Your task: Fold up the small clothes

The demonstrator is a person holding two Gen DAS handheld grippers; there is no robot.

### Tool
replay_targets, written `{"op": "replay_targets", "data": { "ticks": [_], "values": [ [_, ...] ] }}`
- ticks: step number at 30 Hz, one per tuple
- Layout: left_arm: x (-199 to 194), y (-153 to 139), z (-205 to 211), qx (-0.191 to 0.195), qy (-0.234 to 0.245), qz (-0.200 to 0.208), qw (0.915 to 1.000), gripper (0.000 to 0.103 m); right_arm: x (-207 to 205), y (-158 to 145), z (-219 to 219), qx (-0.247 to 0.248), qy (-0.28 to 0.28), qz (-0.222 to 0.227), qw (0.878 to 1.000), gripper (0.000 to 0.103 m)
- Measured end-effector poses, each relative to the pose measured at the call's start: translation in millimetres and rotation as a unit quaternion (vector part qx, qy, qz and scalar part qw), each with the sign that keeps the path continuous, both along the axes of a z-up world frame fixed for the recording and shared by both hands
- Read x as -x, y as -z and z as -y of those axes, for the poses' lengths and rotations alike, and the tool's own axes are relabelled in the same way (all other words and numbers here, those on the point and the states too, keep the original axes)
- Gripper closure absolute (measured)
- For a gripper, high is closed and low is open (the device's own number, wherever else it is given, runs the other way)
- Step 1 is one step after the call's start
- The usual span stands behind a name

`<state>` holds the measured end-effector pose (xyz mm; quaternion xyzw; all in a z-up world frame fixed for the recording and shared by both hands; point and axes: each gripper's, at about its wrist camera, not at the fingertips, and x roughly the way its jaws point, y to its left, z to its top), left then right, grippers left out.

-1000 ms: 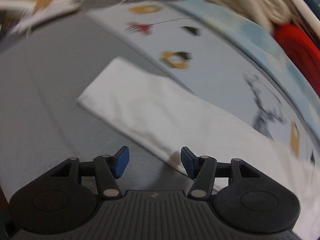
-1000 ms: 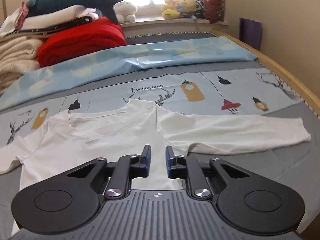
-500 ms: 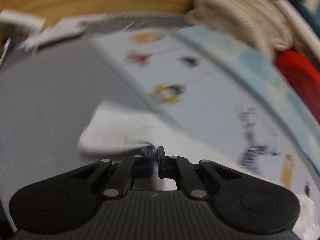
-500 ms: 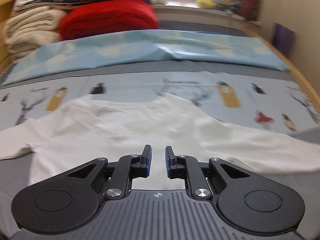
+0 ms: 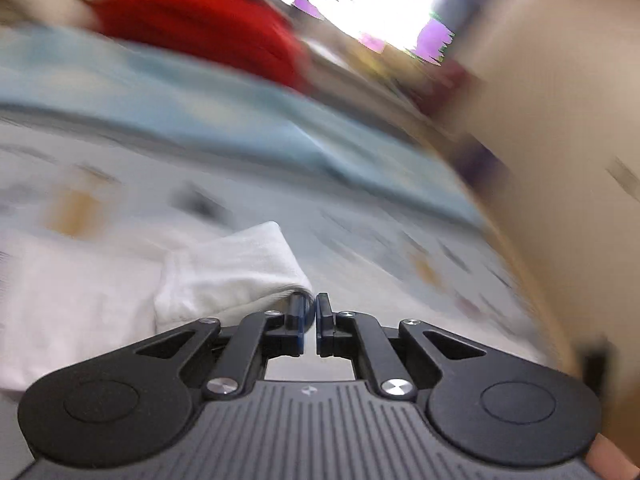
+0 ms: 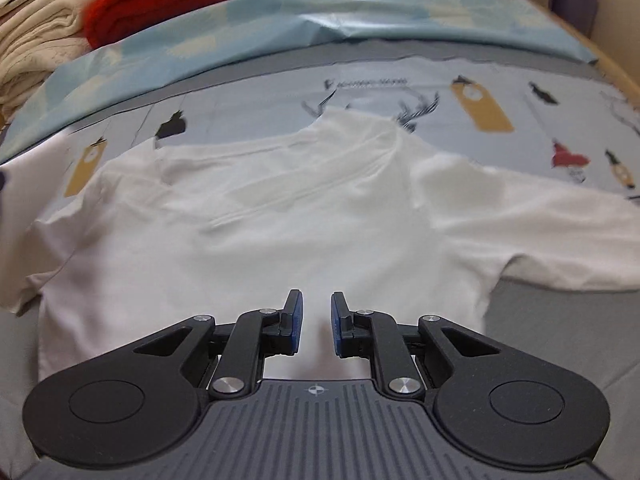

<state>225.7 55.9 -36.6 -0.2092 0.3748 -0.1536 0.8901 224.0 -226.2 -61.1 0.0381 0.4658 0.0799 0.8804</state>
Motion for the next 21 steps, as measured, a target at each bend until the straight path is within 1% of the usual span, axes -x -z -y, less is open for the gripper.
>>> {"op": "replay_targets", "data": {
  "ticks": [1,2,3,4,6,8,9,11,12,13,14,16,17,18,21],
  "values": [
    [-3,2,18,0.001,0.030,-0.003,0.9995,0.091,-1,1,5,-0.003,0.003,0.002,1.000,0.088],
    [-4,1,30,-0.013,0.044,-0.002,0.9989,0.089,-3,1,9,-0.008,0.007,0.001,1.000,0.088],
    [-5,1,37,-0.027,0.047,0.005,0.9985,0.085,-6,2,13,-0.015,0.012,-0.003,1.000,0.088],
    [-6,1,36,-0.036,0.041,0.009,0.9984,0.084,-9,4,18,-0.026,0.018,-0.007,0.999,0.088],
    [-12,5,18,-0.045,0.005,0.001,0.9990,0.084,-15,7,25,-0.044,0.027,-0.013,0.999,0.088],
    [-16,13,-7,-0.052,-0.052,-0.018,0.9971,0.084,-19,9,27,-0.058,0.026,-0.012,0.998,0.087],
    [-21,17,-20,-0.060,-0.082,-0.031,0.9943,0.084,-20,11,26,-0.063,0.022,-0.010,0.998,0.087],
    [-22,23,-44,-0.095,-0.142,-0.063,0.9834,0.084,-24,15,20,-0.074,0.007,-0.010,0.997,0.086],
    [-25,28,-55,-0.114,-0.164,-0.079,0.9765,0.084,-25,16,14,-0.083,-0.005,-0.004,0.997,0.081],
    [-25,33,-65,-0.131,-0.187,-0.097,0.9687,0.084,-26,18,6,-0.085,-0.022,0.000,0.996,0.078],
    [-28,35,-74,-0.138,-0.201,-0.110,0.9635,0.084,-26,19,-4,-0.080,-0.037,0.001,0.996,0.075],
    [-27,41,-96,-0.136,-0.231,-0.133,0.9543,0.084,-25,19,-29,-0.071,-0.088,0.019,0.993,0.070],
    [-26,41,-107,-0.131,-0.243,-0.141,0.9507,0.084,-23,19,-41,-0.062,-0.113,0.026,0.991,0.063],
    [-23,42,-117,-0.128,-0.253,-0.146,0.9477,0.084,-19,21,-57,-0.047,-0.143,0.033,0.988,0.059],
    [-20,40,-138,-0.124,-0.272,-0.155,0.9415,0.081,-13,29,-91,-0.011,-0.203,0.040,0.978,0.055]
  ]
}}
